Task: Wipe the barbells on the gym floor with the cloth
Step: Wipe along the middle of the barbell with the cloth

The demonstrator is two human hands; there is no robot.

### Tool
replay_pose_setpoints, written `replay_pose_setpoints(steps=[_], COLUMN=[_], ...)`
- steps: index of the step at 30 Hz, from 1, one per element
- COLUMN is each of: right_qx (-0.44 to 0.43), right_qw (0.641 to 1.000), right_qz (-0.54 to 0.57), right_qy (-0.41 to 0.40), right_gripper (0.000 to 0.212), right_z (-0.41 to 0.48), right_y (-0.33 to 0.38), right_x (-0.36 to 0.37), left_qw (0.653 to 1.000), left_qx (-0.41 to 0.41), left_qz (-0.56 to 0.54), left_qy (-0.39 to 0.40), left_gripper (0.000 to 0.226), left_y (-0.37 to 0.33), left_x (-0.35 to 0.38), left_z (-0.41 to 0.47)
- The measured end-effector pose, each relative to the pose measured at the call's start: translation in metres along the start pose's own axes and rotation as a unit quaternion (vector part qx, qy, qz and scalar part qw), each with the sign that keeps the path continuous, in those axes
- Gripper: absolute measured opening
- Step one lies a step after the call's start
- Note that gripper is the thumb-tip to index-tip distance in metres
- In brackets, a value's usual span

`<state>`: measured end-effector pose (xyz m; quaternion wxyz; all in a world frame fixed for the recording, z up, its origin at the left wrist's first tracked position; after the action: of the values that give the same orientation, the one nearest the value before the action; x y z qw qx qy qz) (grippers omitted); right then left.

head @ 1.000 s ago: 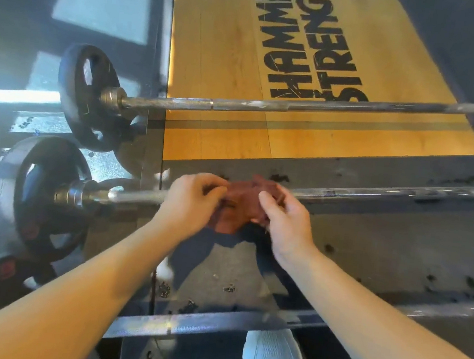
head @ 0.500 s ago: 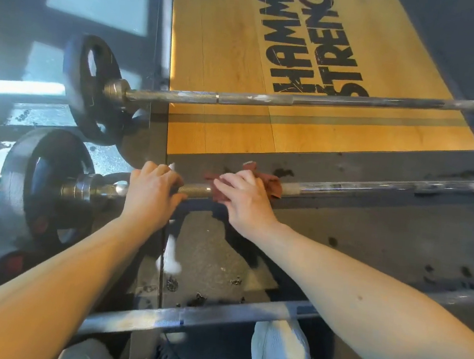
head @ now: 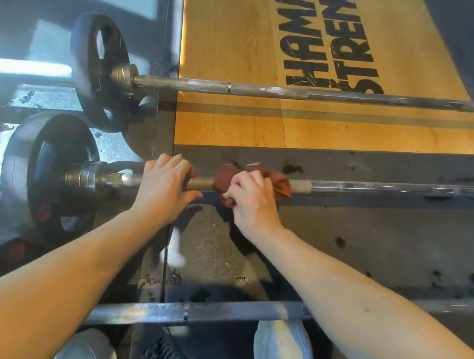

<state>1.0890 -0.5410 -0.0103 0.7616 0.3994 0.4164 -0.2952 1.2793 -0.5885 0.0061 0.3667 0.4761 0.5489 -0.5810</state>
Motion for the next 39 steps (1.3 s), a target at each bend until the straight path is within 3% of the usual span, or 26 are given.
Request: replay_pose_setpoints(steps=[5, 9, 16, 20, 26, 30, 34, 39], right_qx=[0.061, 0.113, -0.033, -0.023, 0.061, 0.008, -0.094, -0.040], right_qw=[0.996, 0.992, 0.999, 0.999, 0.998, 0.998, 0.994, 0.999], right_qz=[-0.058, -0.045, 0.034, -0.029, 0.015, 0.052, 0.051, 0.002], right_qy=[-0.031, -0.044, -0.014, 0.029, -0.025, -0.045, 0.020, 0.012], right_gripper=[0.022, 0.018, 0.011, 0.033, 0.035, 0.033, 0.039, 0.027], right_z=[-0.050, -0.042, 0.003, -0.025, -0.038, -0.015, 0.012, -0.021], right_y=[-0.067, -0.054, -0.014, -0.043, -0.078, -0.043, -0.003, -0.068], right_x=[-0.046, -0.035, -0.014, -0.039, -0.057, -0.038, -0.004, -0.047], left_qw=[0.999, 0.999, 0.997, 0.996, 0.994, 0.990, 0.992, 0.992], left_qx=[0.030, 0.029, 0.037, 0.045, 0.045, 0.047, 0.040, 0.028], left_qz=[-0.022, -0.033, -0.071, -0.069, -0.077, -0.064, -0.039, -0.033], left_qy=[-0.005, -0.007, 0.016, 0.026, 0.069, 0.118, 0.114, 0.121], left_gripper=[0.045, 0.043, 0.043, 0.042, 0.042, 0.046, 0.047, 0.045], left_y=[-0.004, -0.003, -0.007, -0.007, -0.007, -0.011, -0.011, -0.012], left_x=[0.008, 0.012, 0.010, 0.012, 0.010, 0.002, 0.003, 0.003], left_z=[0.004, 0.005, 0.007, 0.009, 0.016, 0.030, 0.032, 0.028])
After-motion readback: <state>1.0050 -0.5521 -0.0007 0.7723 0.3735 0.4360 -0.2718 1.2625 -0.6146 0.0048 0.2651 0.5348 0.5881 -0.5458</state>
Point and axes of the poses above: each hand's wrist, its own z-axis towards the middle knuckle, its own x-axis out of the palm, y = z × x, the point moved 4 cm from there along z, towards the middle knuckle, and after that the axes turned 12 degrees about -x, right-handed, at the moved point
